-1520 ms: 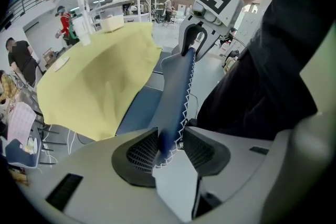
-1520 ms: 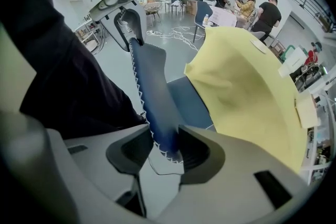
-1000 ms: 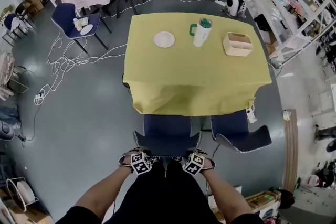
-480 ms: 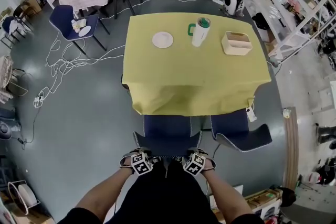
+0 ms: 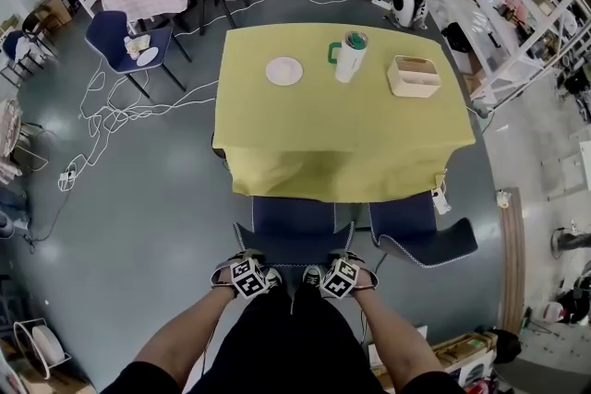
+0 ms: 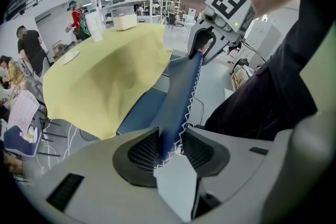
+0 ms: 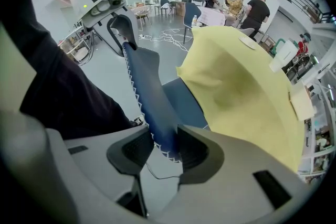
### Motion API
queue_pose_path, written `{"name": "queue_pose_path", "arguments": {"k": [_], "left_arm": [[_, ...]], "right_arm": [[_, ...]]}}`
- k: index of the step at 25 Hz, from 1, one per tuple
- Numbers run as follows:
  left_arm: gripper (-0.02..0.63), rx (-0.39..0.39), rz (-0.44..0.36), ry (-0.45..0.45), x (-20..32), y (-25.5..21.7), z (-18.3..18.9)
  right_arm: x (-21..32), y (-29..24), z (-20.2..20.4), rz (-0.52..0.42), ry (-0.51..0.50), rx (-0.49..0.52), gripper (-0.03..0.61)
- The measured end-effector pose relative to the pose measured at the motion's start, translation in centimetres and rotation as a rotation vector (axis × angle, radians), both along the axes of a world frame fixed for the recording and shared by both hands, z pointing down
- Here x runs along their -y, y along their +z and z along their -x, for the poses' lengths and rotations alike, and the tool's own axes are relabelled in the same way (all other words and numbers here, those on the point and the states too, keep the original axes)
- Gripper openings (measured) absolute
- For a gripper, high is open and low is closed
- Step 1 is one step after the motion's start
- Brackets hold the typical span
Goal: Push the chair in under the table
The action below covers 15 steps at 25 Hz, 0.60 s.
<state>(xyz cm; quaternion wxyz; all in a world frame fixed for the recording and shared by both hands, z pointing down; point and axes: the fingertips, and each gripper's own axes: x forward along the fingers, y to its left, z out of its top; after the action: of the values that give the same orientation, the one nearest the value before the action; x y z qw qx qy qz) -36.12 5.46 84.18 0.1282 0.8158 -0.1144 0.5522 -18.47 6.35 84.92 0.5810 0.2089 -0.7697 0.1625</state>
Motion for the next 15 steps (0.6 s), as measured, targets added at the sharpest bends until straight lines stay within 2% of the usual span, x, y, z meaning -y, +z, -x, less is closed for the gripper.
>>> {"name": "queue_pose_path", "arguments": {"k": [11,15], "left_arm": [[0.144,0.015,-0.023,0.007,3.4,-0.2,0.0],[0.143,-0.002,-0.013,0.003,3.8,-0.4,-0.3]], "right_arm": [[3.1,-0.2,-0.1,-0.008,0.007,0.001,0.141],[3.9,-0.3,-0.3,-0.009,0.013,-0.004,0.141]]}}
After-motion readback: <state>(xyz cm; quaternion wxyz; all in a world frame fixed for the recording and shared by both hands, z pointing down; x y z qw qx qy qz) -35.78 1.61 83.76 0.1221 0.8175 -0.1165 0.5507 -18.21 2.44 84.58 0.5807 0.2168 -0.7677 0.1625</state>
